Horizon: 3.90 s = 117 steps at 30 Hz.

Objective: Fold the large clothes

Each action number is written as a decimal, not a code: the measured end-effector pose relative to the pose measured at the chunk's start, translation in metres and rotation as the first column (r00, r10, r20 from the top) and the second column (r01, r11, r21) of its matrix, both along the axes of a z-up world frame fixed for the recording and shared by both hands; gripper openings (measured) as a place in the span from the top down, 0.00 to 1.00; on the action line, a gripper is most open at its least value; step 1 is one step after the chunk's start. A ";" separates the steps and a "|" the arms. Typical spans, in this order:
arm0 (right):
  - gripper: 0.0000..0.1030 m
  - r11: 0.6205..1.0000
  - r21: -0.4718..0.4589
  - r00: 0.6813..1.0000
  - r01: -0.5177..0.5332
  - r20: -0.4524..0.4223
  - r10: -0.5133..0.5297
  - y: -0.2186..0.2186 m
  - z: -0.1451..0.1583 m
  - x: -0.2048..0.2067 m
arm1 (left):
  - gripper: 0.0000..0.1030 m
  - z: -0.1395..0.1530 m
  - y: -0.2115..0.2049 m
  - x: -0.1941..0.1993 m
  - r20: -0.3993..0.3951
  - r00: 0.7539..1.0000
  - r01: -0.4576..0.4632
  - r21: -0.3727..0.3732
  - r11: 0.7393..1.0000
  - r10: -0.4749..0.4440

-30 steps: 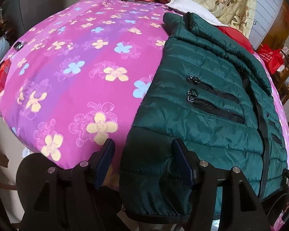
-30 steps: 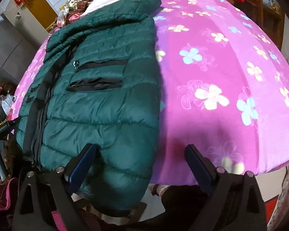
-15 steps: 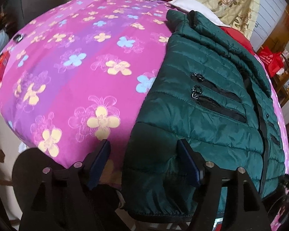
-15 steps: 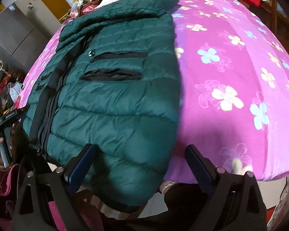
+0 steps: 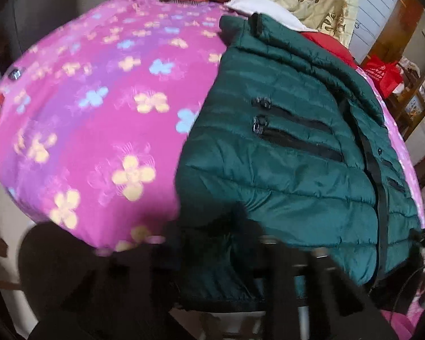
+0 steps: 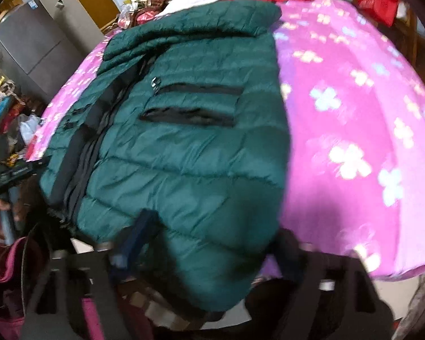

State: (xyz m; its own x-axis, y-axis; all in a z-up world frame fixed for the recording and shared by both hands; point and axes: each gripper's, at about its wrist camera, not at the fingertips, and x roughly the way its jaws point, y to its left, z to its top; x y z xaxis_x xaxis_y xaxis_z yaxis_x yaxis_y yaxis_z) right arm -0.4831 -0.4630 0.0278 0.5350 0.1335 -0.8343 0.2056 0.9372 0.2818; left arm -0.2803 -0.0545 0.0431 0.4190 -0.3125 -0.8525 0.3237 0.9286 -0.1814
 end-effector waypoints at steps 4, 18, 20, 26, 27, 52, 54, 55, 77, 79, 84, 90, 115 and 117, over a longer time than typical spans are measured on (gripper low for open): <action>0.59 0.999 -0.032 0.999 -0.029 0.044 0.030 0.000 0.016 0.000 | 1.00 0.018 -0.004 0.002 0.048 0.999 0.018 -0.006 1.000 -0.018; 0.65 1.000 -0.028 0.975 0.001 0.221 0.005 -0.020 0.071 0.014 | 1.00 0.095 -0.019 0.030 0.230 0.973 -0.005 -0.106 0.994 0.030; 0.65 0.999 -0.014 0.970 0.029 0.241 -0.025 -0.029 0.078 0.020 | 1.00 0.103 -0.028 0.039 0.255 0.966 -0.009 -0.107 0.994 0.036; 0.65 0.994 -0.037 0.961 0.107 0.259 -0.094 -0.051 0.092 0.052 | 1.00 0.117 -0.052 0.069 0.287 0.956 -0.024 -0.121 0.992 0.058; 0.65 0.991 -0.052 0.959 0.121 0.263 -0.103 -0.054 0.096 0.058 | 1.00 0.119 -0.057 0.074 0.294 0.954 -0.025 -0.118 0.993 0.059; 0.23 0.943 0.308 0.984 0.126 0.082 -0.159 -0.112 0.065 0.063 | 1.00 0.115 -0.107 0.124 0.323 0.945 -0.025 -0.057 0.998 0.042; 0.22 0.913 0.385 0.981 0.138 0.075 -0.180 -0.118 0.062 0.052 | 1.00 0.116 -0.107 0.123 0.324 0.945 -0.025 -0.056 0.998 0.042; 0.22 0.895 0.422 0.979 0.143 0.070 -0.190 -0.120 0.060 0.047 | 1.00 0.115 -0.107 0.124 0.325 0.945 -0.025 -0.053 0.998 0.041; 0.18 0.971 0.239 0.990 0.029 0.129 -0.062 -0.069 0.099 0.007 | 1.00 0.112 -0.107 0.127 0.329 0.943 -0.028 -0.054 0.998 0.044; 0.40 0.985 0.169 0.994 0.034 0.094 -0.051 -0.062 0.088 0.016 | 1.00 0.111 -0.106 0.127 0.329 0.943 -0.026 -0.055 0.998 0.043; 0.75 0.998 0.007 0.993 0.055 0.105 -0.055 -0.061 0.085 0.036 | 1.00 0.113 -0.103 0.128 0.330 0.942 -0.034 -0.060 0.998 0.052; 0.81 0.989 -0.056 0.968 0.134 0.222 -0.119 -0.081 0.117 0.064 | 1.00 0.121 -0.099 0.140 0.327 0.940 -0.066 -0.091 0.994 0.093; 0.82 0.941 -0.149 0.926 0.305 0.279 -0.255 -0.169 0.142 0.265 | 1.00 0.123 -0.158 0.253 0.357 0.917 -0.180 -0.024 0.983 0.177; 0.82 0.939 -0.153 0.927 0.308 0.271 -0.260 -0.174 0.137 0.280 | 1.00 0.114 -0.162 0.265 0.341 0.922 -0.193 -0.014 0.981 0.186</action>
